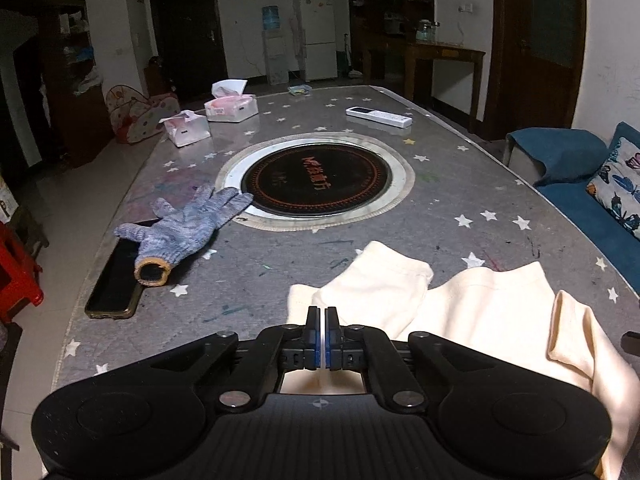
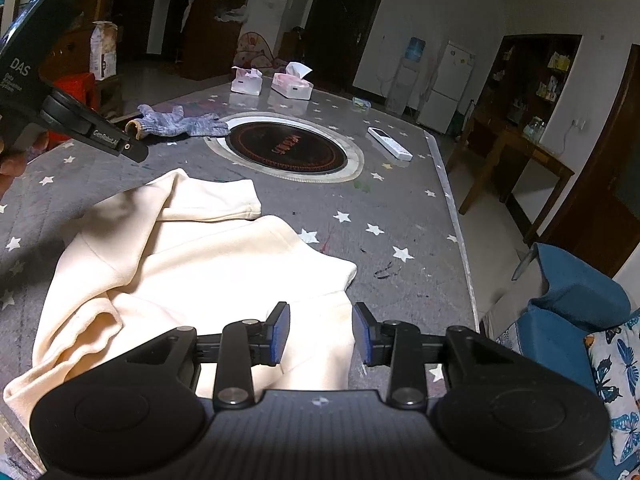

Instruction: Fold clothes

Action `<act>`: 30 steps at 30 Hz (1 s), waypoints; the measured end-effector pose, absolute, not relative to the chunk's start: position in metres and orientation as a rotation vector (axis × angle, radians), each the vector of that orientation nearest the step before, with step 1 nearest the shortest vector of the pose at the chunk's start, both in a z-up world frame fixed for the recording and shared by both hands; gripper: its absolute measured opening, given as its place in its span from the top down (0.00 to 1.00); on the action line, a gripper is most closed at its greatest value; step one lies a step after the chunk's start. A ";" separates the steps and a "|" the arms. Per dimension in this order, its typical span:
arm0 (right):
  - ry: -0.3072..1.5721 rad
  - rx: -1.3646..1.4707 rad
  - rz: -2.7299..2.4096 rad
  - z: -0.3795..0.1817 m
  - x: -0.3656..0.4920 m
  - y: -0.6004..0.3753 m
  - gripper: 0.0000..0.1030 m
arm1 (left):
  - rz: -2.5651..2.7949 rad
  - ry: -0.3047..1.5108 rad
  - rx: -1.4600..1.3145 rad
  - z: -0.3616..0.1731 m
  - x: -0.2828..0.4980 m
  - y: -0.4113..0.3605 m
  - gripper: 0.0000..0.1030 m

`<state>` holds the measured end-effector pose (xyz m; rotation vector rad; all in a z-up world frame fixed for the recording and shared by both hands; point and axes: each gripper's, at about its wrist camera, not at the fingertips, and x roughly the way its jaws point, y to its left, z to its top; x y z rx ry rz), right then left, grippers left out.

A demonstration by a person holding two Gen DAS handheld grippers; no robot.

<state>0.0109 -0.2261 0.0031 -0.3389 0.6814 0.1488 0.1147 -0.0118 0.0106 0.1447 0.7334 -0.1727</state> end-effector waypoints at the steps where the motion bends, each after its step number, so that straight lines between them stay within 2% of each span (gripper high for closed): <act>1: 0.681 -0.338 0.150 0.003 0.011 -0.226 0.66 | -0.175 0.736 0.146 0.010 0.116 -0.013 0.96; 4: 0.682 -0.335 0.153 0.002 0.013 -0.226 0.62 | -0.179 0.749 0.148 0.007 0.121 -0.019 0.85; 6: 0.683 -0.333 0.156 0.001 0.014 -0.226 0.62 | -0.180 0.756 0.158 0.003 0.126 -0.024 0.66; 8: 0.688 -0.330 0.163 -0.001 0.017 -0.225 0.61 | -0.179 0.769 0.162 -0.004 0.131 -0.027 0.59; 12: 0.699 -0.323 0.182 -0.007 0.020 -0.222 0.58 | -0.200 0.805 0.170 -0.018 0.141 -0.032 0.61; 13: 0.703 -0.321 0.191 -0.009 0.020 -0.222 0.58 | -0.203 0.814 0.176 -0.022 0.143 -0.033 0.65; 15: 0.713 -0.316 0.212 -0.013 0.020 -0.218 0.57 | -0.204 0.831 0.179 -0.029 0.145 -0.033 0.88; 18: 0.725 -0.308 0.248 -0.020 0.020 -0.214 0.55 | -0.204 0.840 0.161 -0.033 0.144 -0.026 0.97; 26: 0.759 -0.309 0.280 -0.032 0.015 -0.208 0.53 | -0.168 0.811 0.124 -0.023 0.133 -0.006 1.00; 28: 0.768 -0.309 0.276 -0.035 0.014 -0.209 0.53 | -0.174 0.816 0.107 -0.021 0.136 -0.005 0.99; 30: 0.774 -0.308 0.276 -0.037 0.013 -0.209 0.53 | -0.167 0.816 0.108 -0.022 0.142 -0.008 0.93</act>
